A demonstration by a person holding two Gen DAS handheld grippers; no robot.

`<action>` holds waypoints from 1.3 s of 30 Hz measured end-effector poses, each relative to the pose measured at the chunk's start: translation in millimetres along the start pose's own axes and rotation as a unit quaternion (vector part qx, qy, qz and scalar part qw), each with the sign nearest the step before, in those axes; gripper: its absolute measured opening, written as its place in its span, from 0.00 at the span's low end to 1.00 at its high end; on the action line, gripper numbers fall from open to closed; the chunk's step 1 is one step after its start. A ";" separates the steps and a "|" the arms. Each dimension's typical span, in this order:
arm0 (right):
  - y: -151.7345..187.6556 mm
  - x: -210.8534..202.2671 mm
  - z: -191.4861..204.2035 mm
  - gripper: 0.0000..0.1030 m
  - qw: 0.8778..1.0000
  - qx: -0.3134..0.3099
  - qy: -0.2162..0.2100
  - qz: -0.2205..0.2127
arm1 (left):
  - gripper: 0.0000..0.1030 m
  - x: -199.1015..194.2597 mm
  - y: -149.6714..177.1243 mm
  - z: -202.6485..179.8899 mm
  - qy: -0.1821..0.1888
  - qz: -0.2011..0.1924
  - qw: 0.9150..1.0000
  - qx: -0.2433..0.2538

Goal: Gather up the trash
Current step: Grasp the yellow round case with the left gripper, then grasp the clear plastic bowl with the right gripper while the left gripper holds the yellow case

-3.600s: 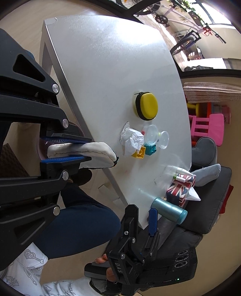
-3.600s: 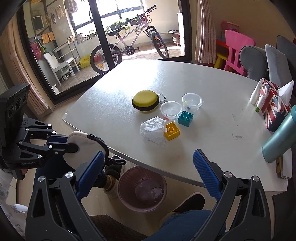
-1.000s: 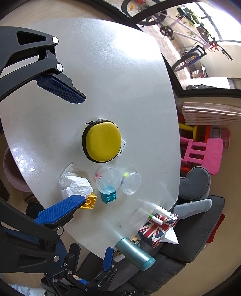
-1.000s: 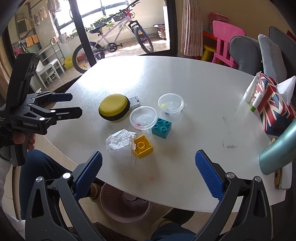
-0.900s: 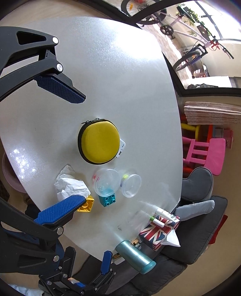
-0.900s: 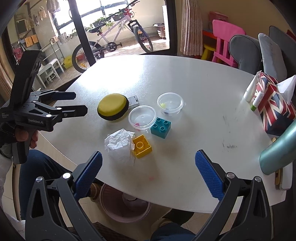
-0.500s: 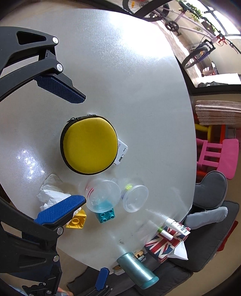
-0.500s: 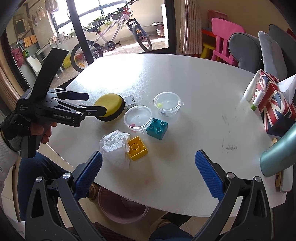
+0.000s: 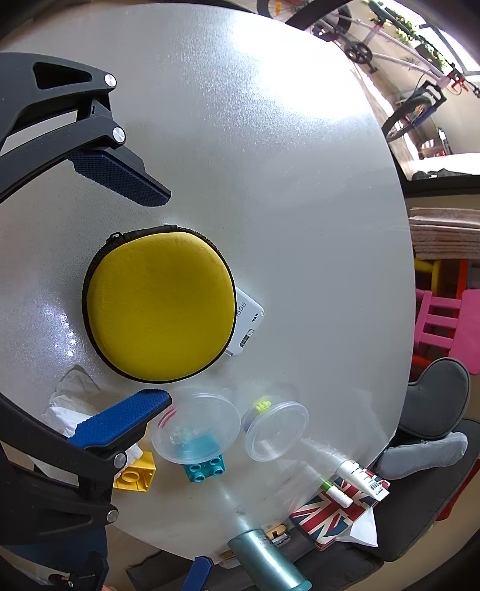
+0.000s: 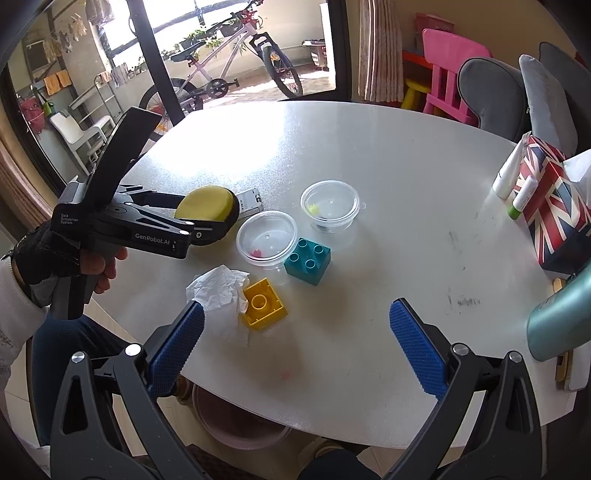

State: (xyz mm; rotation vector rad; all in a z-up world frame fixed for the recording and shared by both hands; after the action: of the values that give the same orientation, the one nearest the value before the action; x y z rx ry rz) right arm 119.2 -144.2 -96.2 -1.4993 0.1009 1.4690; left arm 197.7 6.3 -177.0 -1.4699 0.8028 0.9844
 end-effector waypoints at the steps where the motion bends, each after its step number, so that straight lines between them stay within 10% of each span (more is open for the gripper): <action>1: 0.0 0.9 -0.4 0.96 1.000 0.001 -0.001 0.000 | 0.84 0.6 0.8 -0.6 0.002 0.001 1.000 0.001; 7: 0.0 4.8 -1.4 0.96 1.000 0.000 -0.001 0.002 | 0.70 -0.5 0.6 0.9 0.005 -0.002 1.000 0.004; 39: -40.2 65.1 9.7 0.96 0.998 -0.043 -0.006 0.049 | 0.70 -52.1 10.8 31.4 0.003 -0.051 0.998 -0.025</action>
State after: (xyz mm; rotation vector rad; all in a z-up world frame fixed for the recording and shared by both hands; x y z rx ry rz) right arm 155.6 -81.7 -122.9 -1.5728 0.1062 1.5777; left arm 162.0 33.5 -134.7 -1.5412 0.7042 0.9290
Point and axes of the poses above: each gripper's, at about its wrist camera, not at the fingertips, and x roughly the way its jaws point, z to its left, y to its underside, the point moved 7 cm from there along x, roughly the way its jaws point, and after that the axes turned 7 degrees about -y, right-handed, at the moved point
